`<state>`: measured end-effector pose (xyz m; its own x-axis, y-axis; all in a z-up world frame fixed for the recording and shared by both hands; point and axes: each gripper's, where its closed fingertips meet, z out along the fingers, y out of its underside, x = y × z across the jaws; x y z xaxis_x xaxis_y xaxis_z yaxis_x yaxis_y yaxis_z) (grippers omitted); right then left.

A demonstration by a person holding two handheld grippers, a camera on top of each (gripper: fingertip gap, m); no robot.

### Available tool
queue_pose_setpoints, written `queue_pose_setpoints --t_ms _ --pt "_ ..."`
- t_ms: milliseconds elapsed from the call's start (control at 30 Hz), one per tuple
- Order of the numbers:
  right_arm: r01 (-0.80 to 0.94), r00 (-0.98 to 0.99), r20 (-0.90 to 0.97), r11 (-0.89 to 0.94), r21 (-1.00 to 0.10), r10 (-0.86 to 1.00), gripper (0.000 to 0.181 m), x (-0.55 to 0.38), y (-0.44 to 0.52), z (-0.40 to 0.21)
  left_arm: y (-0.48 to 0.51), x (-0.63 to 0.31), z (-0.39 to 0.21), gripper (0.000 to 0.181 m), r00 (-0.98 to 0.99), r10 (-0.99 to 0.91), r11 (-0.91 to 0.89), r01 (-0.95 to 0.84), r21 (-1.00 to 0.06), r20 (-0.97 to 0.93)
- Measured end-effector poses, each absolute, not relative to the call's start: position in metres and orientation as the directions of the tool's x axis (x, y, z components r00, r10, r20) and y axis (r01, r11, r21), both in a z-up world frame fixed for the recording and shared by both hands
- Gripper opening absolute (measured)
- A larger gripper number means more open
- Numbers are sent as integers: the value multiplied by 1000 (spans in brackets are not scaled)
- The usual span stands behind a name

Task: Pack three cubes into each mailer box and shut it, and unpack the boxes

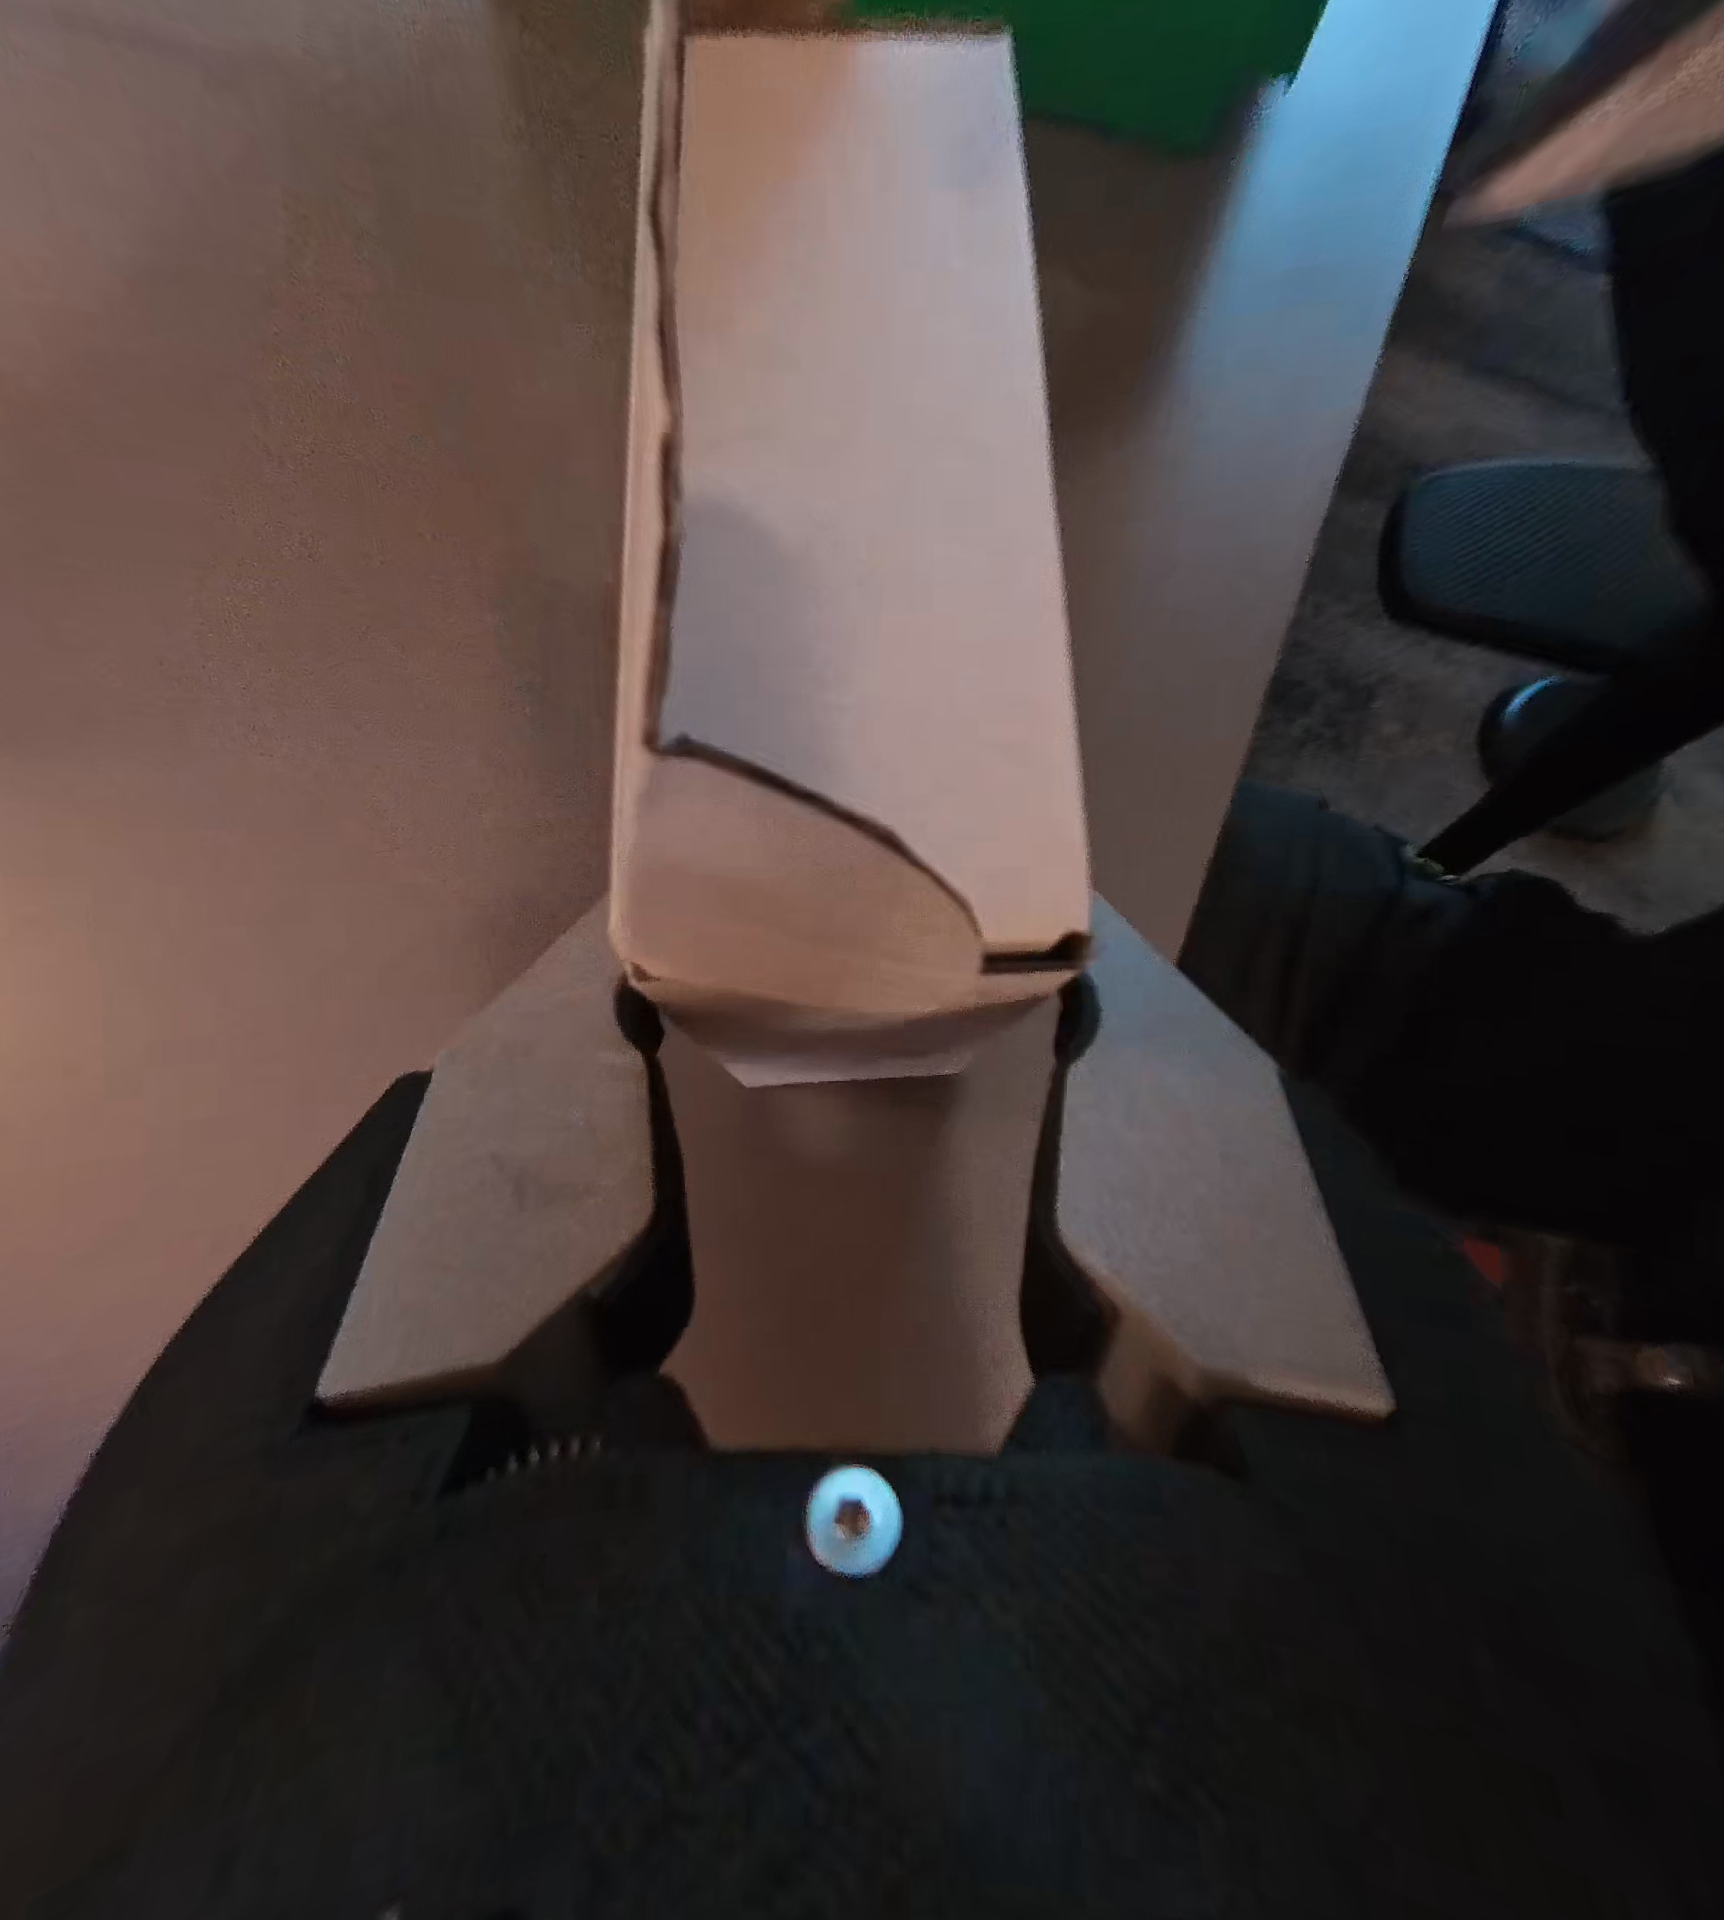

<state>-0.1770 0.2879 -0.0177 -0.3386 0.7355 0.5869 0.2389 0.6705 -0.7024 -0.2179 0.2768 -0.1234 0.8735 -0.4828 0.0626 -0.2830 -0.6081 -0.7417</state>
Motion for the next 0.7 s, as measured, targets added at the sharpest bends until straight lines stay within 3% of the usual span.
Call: queue_pose_setpoints --t_ms 167,267,333,433,700 --pt "315 -406 549 676 -667 731 41 -189 288 -52 274 -224 -85 76 876 -463 -539 -158 -827 134" --pt "353 -430 554 697 -624 713 43 -198 288 -73 278 -230 -68 65 893 -429 -471 -96 -877 133" --pt "360 -432 559 704 -612 707 53 -204 286 -80 280 -232 -65 57 899 -414 -455 -66 -888 145" --pt "337 -435 566 710 -619 700 45 -208 278 -80 282 -237 -63 39 909 -395 -434 -61 -899 129" --pt "231 -513 578 750 -620 635 22 -193 259 -72 285 -260 -47 34 939 -317 -365 11 -931 135"
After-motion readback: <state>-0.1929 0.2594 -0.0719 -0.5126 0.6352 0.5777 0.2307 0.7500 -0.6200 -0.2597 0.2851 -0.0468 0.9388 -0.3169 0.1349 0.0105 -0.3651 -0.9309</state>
